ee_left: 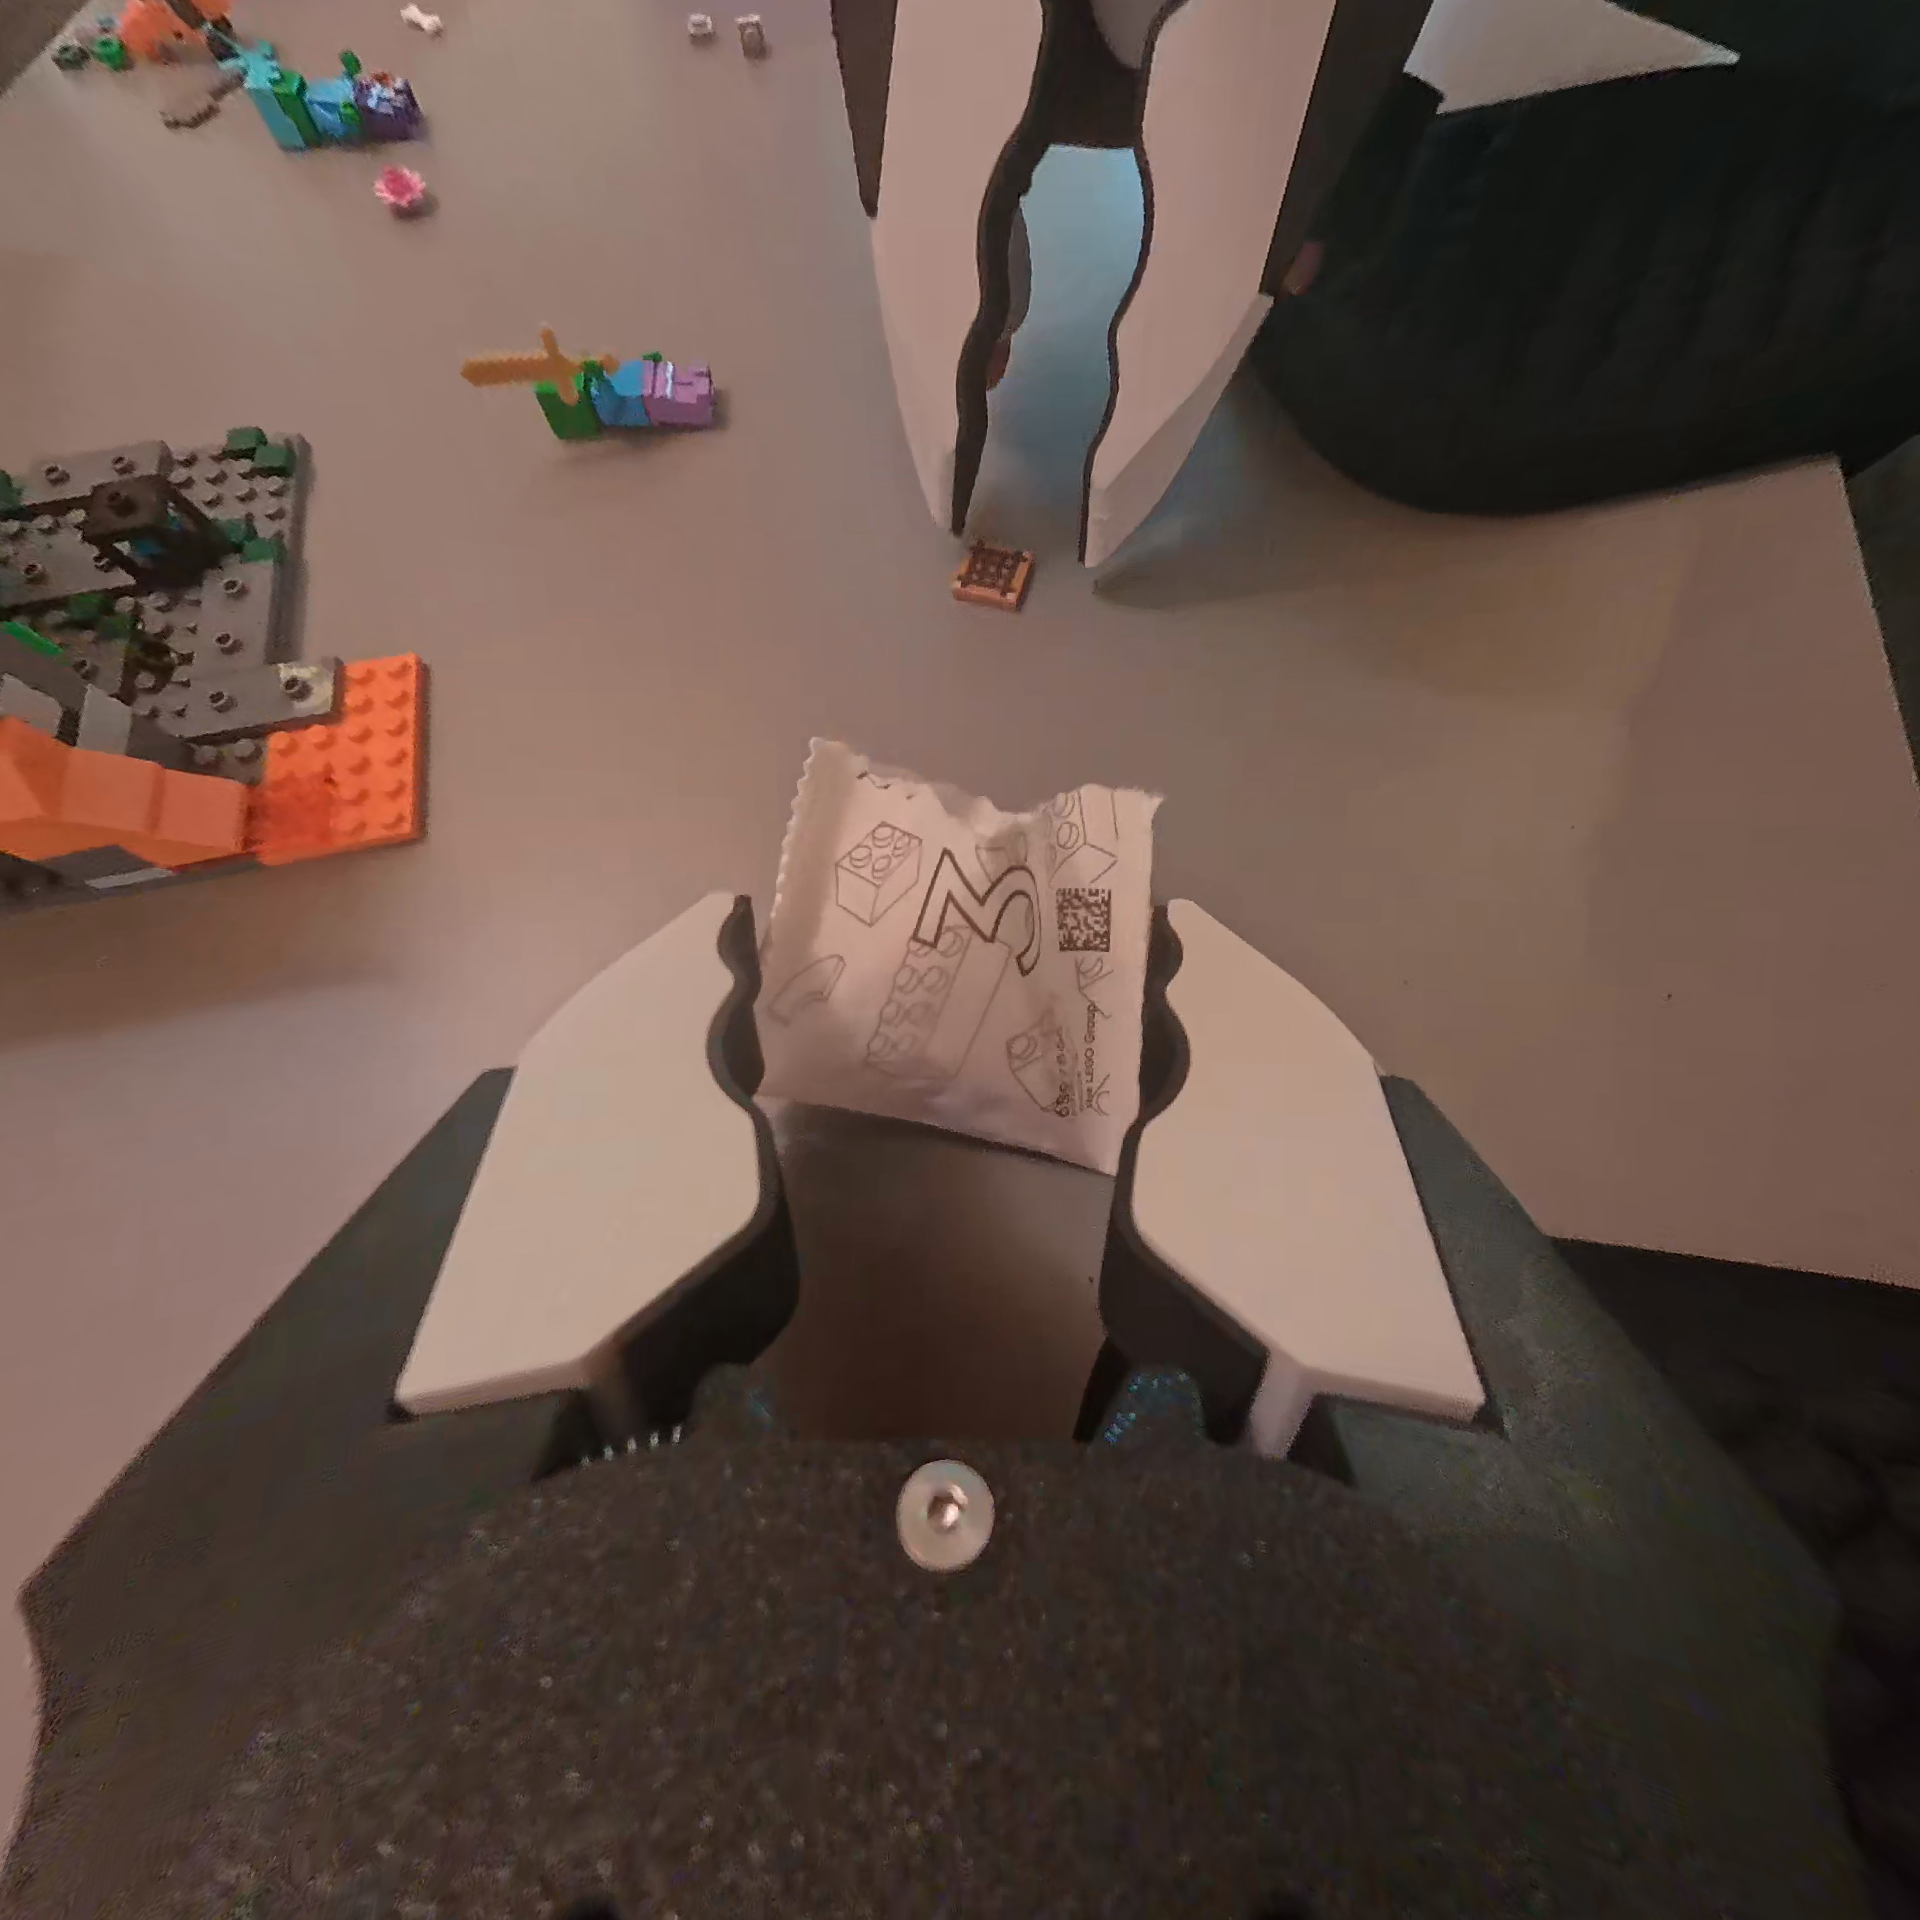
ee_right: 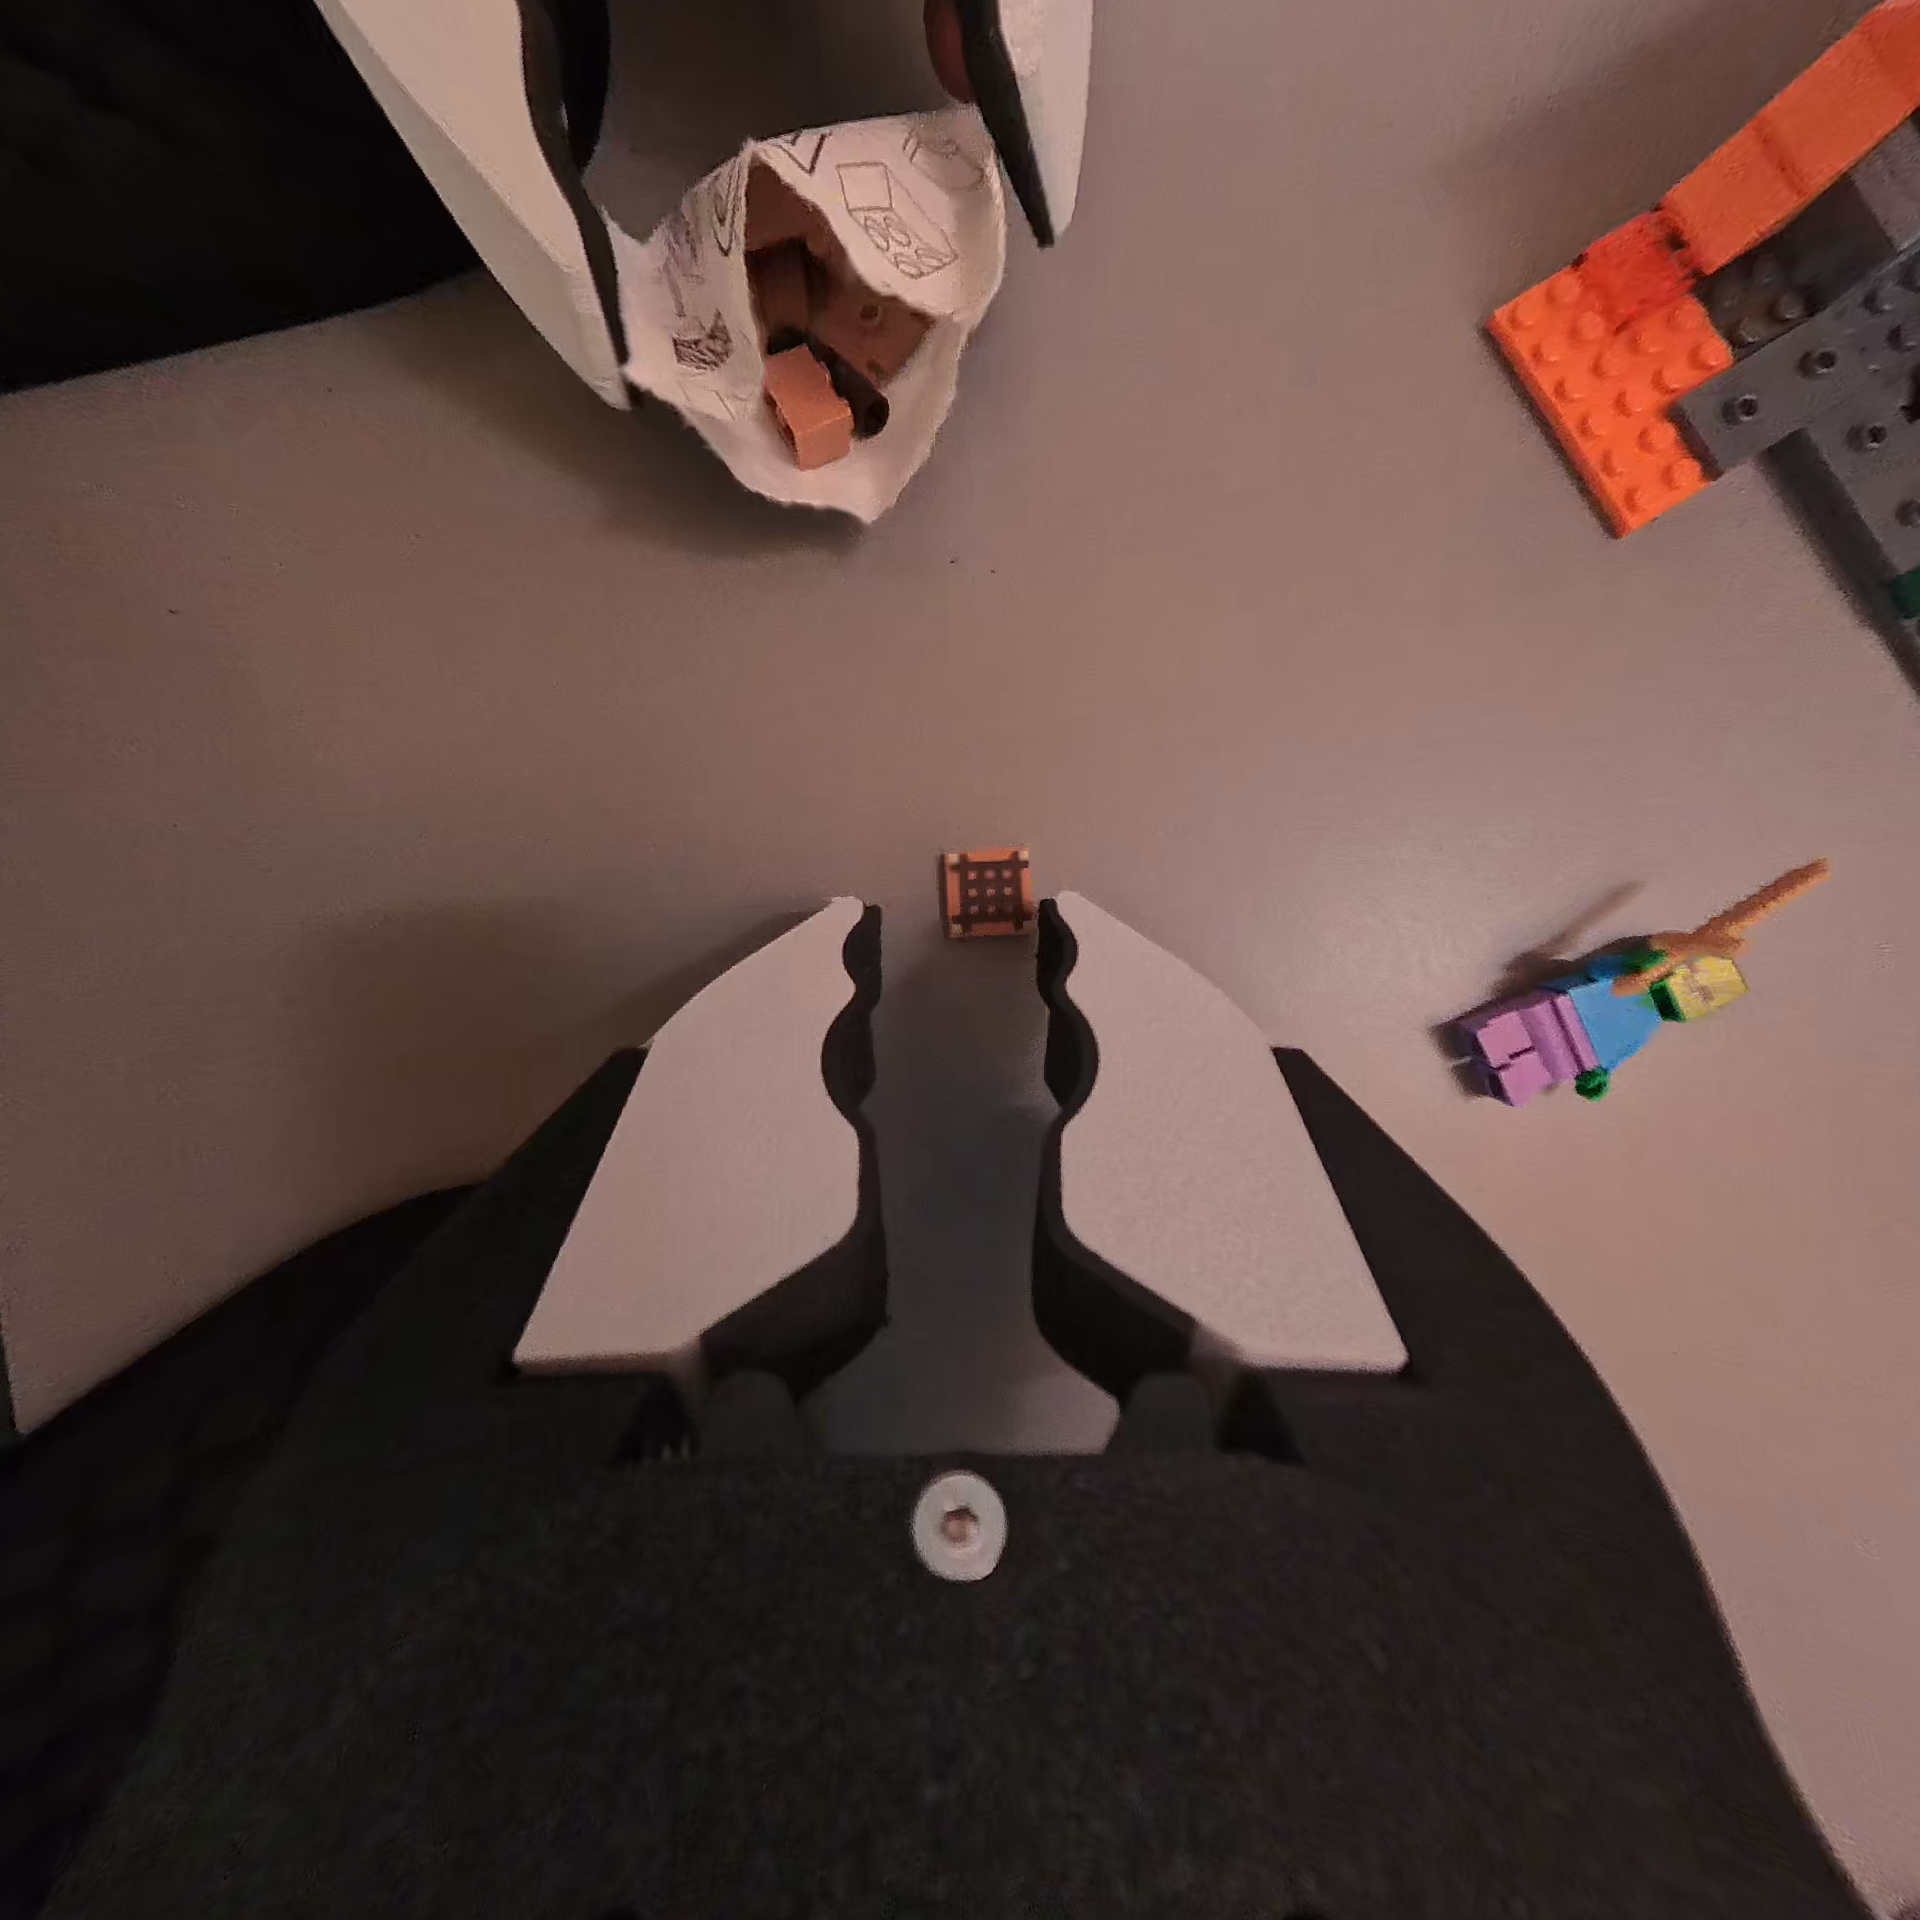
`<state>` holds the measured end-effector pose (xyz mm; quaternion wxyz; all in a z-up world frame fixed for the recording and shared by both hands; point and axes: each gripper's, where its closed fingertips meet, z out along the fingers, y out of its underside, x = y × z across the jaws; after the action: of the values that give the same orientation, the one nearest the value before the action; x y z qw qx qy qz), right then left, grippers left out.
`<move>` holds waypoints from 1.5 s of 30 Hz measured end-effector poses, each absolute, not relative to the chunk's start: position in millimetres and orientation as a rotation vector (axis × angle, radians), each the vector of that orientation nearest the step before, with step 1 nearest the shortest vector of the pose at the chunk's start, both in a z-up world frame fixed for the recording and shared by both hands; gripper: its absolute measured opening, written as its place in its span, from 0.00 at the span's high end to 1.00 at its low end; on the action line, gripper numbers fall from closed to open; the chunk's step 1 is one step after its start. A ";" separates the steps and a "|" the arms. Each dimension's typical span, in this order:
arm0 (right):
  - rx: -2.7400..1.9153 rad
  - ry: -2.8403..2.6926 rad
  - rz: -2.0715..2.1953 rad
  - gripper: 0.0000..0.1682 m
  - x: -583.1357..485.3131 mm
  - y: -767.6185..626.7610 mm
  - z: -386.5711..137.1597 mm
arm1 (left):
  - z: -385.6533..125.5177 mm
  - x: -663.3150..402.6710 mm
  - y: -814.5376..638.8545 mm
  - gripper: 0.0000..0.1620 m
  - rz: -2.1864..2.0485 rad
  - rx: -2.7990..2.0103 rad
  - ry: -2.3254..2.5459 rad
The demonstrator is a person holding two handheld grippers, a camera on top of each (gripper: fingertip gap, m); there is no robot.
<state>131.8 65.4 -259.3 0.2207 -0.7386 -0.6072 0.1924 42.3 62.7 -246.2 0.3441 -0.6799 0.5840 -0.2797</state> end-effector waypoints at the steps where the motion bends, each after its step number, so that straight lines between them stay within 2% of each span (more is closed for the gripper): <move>1: -2.044 -1.678 0.528 0.83 131.4 66.7 -259.6 | -246.4 40.5 62.6 0.55 -0.716 -1.777 1.528; 5: -2.063 -1.689 0.524 0.83 131.0 70.0 -262.3 | -249.6 33.1 60.3 0.49 -0.678 -1.834 1.598; 9: -2.077 -1.698 0.531 0.84 129.6 71.2 -264.8 | -256.7 31.2 59.0 0.48 -0.665 -1.898 1.647; 13: -2.079 -1.691 0.531 0.91 128.4 72.5 -265.1 | -261.4 31.0 59.7 0.52 -0.637 -1.943 1.673; 16: -2.065 -1.696 0.556 0.91 123.2 68.8 -264.7 | -260.6 32.1 65.0 0.59 -0.603 -1.907 1.662; 18: -2.039 -1.697 0.571 0.91 117.9 66.9 -262.1 | -261.2 32.8 66.4 0.60 -0.617 -1.897 1.642; 24: -1.911 -1.682 0.654 0.91 88.1 63.8 -240.8 | -259.5 33.5 66.6 0.61 -0.676 -1.873 1.603; 33: -1.825 -1.734 0.574 0.89 52.6 67.9 -250.6 | -260.3 33.4 68.1 0.57 -0.709 -1.874 1.572; 45: -1.862 -1.711 0.609 0.85 71.6 71.4 -250.9 | -260.2 32.9 69.2 0.57 -0.713 -1.868 1.559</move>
<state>71.6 71.4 -250.9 0.2669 -0.6898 -0.6341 0.2257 32.9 69.2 -260.2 0.2985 -0.7032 0.5869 -0.2683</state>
